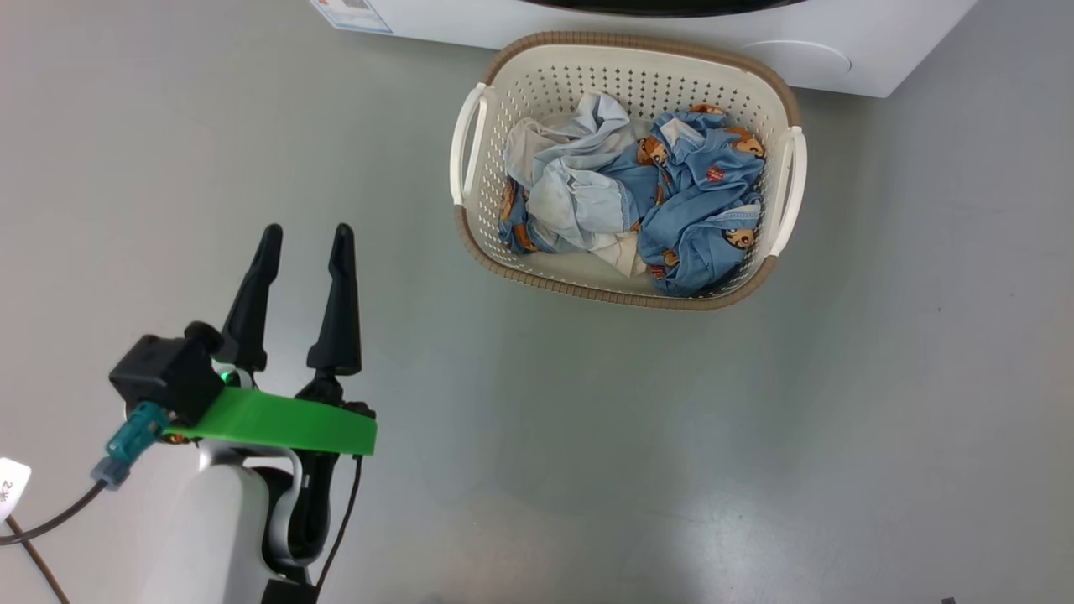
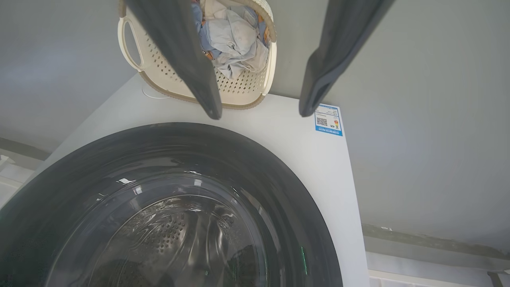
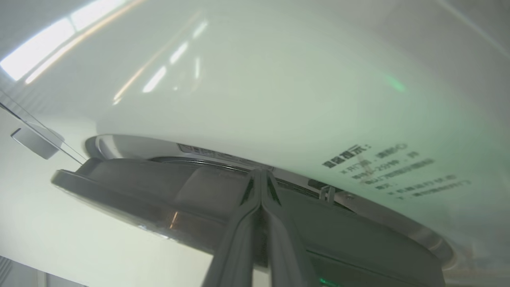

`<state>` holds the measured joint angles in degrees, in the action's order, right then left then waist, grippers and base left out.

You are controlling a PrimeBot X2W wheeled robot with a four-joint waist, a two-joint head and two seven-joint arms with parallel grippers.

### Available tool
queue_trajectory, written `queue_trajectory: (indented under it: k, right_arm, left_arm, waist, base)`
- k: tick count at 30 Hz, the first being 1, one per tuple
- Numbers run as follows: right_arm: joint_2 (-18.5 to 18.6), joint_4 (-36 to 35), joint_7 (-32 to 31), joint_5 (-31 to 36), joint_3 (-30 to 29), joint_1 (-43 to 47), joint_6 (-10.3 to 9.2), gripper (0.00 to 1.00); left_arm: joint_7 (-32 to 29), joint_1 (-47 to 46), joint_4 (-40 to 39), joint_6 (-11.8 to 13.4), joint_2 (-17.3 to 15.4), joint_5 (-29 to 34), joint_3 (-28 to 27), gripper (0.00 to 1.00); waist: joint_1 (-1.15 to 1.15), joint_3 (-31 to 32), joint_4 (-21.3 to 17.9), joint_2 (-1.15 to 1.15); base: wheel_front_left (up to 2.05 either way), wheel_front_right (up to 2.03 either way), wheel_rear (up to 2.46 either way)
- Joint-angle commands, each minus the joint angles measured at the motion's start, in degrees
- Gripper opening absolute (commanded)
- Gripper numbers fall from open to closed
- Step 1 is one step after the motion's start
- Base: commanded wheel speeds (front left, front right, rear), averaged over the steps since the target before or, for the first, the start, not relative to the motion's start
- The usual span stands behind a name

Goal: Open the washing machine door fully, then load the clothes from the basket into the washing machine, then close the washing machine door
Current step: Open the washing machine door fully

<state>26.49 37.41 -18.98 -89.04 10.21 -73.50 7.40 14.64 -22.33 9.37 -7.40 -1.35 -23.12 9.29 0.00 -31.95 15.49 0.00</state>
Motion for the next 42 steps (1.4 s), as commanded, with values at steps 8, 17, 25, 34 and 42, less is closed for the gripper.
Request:
queue_trajectory:
  k: [8,17,25,34,42]
  right_arm:
    - [-1.29,-0.84,-5.88,-1.29,2.79,0.02,0.09,0.0]
    - [-2.13,-2.6,-10.46,-2.91,4.12,5.33,0.09,0.0]
    - [-2.7,-4.44,-13.77,-5.12,3.74,11.99,0.09,0.0]
    - [-3.73,-7.78,-17.7,-6.77,4.11,21.16,0.09,0.0]
    - [-5.78,-10.11,-20.37,-7.94,4.62,28.39,0.09,0.0]
  left_arm:
    - [0.36,-0.27,-0.99,0.07,-1.53,-0.46,-1.92,1.0]
    - [0.36,0.49,-0.16,0.08,-1.53,-0.29,-2.39,1.0]
    - [0.36,2.01,0.36,0.06,-1.53,-0.04,-2.47,1.0]
    - [0.36,5.07,1.8,0.04,-1.53,0.25,-2.76,1.0]
    - [0.36,7.9,2.93,0.03,-1.53,1.34,-3.87,1.0]
  waist:
    - [0.0,0.53,-0.32,0.0]
    - [0.0,3.68,-1.36,0.0]
    - [0.0,7.82,-0.81,0.0]
    - [0.0,14.22,0.61,0.0]
    - [0.0,19.4,2.3,0.0]
  base:
    - [0.0,0.0,0.0]
    - [0.0,0.0,0.0]
    - [0.0,0.0,0.0]
    - [0.0,0.0,0.0]
    - [0.0,0.0,0.0]
